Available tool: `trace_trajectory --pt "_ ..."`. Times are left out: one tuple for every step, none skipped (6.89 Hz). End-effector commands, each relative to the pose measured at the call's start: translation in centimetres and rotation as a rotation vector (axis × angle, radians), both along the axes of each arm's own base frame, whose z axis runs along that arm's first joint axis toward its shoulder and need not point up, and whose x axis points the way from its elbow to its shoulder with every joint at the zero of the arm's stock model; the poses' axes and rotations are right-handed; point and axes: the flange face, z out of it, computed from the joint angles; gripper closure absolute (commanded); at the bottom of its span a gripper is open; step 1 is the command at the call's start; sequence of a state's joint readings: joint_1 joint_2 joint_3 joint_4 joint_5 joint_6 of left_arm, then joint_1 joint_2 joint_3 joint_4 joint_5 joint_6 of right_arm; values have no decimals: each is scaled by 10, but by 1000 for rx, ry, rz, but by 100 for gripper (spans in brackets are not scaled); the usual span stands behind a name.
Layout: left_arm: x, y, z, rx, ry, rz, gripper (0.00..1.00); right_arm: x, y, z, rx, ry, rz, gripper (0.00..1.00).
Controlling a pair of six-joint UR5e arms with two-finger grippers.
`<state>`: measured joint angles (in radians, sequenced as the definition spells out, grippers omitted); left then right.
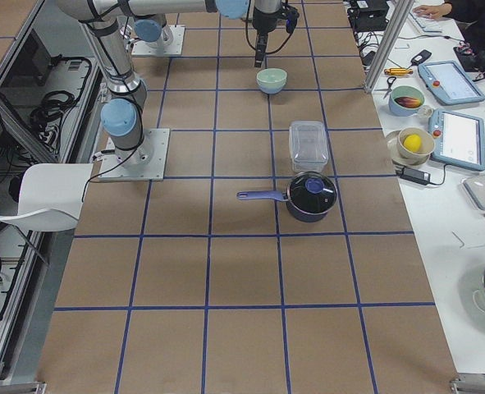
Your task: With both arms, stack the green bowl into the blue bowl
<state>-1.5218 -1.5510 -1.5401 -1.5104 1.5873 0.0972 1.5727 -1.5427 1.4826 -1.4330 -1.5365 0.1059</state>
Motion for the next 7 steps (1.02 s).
trace_trajectory --pt "0 1 1 1 -2 -4 0 0 4 -1 16 10 4 0" --pt "0 0 2 -4 -1 -4 0 -1 6 -1 20 13 2 0" --pt "0 0 2 -6 -1 -4 0 0 6 -1 20 10 4 0" --pt "10 -2 2 -5 -2 13 0 0 6 -2 22 10 4 0" --pt "18 -3 0 -3 2 29 0 0 6 -2 22 10 4 0" --pt "16 -1 -4 7 -2 27 0 0 6 -2 22 10 4 0" --pt "16 -1 -4 7 -2 27 0 0 6 -2 22 10 2 0"
